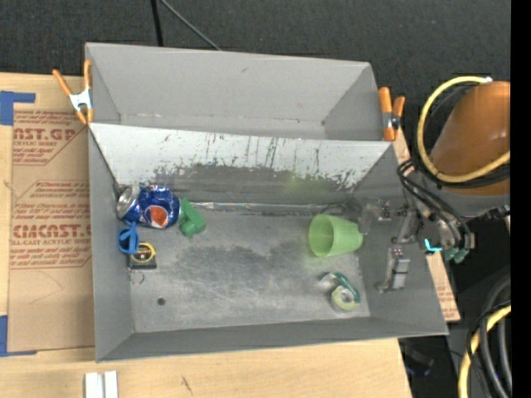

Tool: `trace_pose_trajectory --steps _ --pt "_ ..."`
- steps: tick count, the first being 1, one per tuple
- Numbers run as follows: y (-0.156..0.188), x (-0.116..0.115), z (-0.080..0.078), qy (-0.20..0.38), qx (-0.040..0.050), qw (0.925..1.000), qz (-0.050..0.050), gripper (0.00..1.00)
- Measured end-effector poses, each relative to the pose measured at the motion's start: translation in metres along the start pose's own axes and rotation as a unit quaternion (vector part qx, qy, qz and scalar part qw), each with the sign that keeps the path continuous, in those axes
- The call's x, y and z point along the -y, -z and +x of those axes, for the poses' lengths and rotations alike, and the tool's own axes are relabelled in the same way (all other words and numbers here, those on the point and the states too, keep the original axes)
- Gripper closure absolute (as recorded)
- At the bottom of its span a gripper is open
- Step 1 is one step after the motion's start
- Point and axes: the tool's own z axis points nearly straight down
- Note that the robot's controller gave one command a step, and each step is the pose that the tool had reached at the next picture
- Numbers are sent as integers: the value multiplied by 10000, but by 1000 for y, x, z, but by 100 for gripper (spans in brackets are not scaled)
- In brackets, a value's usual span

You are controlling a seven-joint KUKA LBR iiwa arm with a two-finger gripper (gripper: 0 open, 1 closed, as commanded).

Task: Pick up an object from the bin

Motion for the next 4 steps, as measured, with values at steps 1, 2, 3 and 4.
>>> trace_pose_trajectory --steps 1,2,3,4 --pt "-173 21 -12 3381 30 9411 4 0" --pt "-171 39 -39 3860 44 9225 -22 0" --pt "-172 3 2 5824 22 8129 -2 0" --pt "-172 4 1 5818 23 8133 7 100"
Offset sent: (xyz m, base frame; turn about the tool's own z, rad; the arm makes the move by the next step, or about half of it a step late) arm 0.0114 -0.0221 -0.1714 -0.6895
